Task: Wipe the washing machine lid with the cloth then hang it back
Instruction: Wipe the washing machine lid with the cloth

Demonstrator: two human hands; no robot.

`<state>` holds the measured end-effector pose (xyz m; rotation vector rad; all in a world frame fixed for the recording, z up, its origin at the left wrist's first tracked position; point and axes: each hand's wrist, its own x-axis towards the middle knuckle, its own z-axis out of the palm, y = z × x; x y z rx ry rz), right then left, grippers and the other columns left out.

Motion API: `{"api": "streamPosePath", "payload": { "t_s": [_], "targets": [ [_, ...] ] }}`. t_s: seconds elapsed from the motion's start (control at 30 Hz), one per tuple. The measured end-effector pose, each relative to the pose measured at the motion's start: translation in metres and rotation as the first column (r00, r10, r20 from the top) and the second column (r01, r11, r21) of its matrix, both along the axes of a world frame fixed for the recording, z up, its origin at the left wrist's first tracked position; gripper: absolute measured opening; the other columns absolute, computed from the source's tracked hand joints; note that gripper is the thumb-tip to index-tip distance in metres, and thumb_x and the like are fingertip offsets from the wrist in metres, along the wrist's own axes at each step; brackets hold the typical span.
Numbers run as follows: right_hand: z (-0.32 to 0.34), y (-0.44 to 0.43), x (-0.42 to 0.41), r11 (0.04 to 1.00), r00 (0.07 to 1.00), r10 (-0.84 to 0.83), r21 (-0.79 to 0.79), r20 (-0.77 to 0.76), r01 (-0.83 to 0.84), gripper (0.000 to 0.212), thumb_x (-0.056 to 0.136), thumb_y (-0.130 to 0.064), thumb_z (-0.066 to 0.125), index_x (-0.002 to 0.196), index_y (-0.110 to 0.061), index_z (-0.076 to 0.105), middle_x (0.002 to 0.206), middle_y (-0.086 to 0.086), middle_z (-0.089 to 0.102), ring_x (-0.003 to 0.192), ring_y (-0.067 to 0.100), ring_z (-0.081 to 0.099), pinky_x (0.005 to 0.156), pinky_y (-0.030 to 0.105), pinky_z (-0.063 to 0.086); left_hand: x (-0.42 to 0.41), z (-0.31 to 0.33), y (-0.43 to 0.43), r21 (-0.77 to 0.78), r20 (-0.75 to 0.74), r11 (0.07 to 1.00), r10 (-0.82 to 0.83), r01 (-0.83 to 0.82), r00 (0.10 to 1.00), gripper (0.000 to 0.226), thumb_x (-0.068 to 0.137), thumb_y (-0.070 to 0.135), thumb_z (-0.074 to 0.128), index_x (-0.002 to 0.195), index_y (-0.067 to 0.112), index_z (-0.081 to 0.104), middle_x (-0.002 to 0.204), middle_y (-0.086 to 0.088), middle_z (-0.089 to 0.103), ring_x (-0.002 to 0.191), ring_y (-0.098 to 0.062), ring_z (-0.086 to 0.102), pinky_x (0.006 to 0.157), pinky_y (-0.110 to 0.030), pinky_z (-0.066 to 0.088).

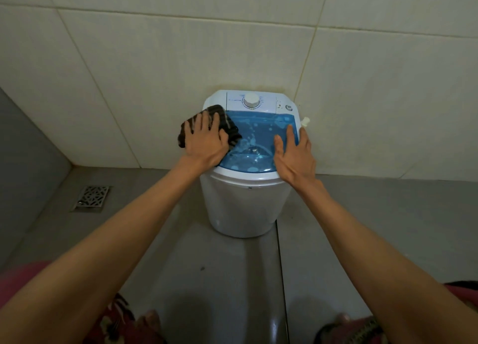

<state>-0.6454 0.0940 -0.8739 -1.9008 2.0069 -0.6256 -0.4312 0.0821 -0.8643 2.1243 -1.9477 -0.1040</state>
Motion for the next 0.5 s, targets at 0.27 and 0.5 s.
{"api": "streamPosePath", "payload": {
  "t_s": [0.27,0.5],
  "targets": [
    [0.001,0.001,0.0,1.0,1.0,-0.008,0.008,0.006,0.008,0.065,0.101,-0.058,0.013,0.158,-0.027,0.009,0.165,0.007,0.005,0.151,0.027,0.008,0.118,0.051,0.021,-0.022,-0.01,0.05,-0.106,0.095,0.921,-0.365,0.374,0.926,0.059,0.099,0.043,0.022,0.154,0.023,0.027,0.161,-0.003,0.024,0.149,-0.019,0.02,0.12,-0.042,0.011],
    [0.002,0.002,0.0,1.0,1.0,0.003,0.016,0.006,-0.003,0.065,0.101,-0.058,0.014,0.158,-0.027,0.009,0.165,0.006,0.003,0.151,0.027,0.007,0.117,0.052,0.021,-0.008,0.011,-0.006,0.046,-0.011,0.975,-0.217,0.217,0.976,0.059,0.101,0.043,0.023,0.156,0.021,0.021,0.164,-0.004,0.015,0.151,-0.021,0.011,0.121,-0.043,0.005]
  ]
}}
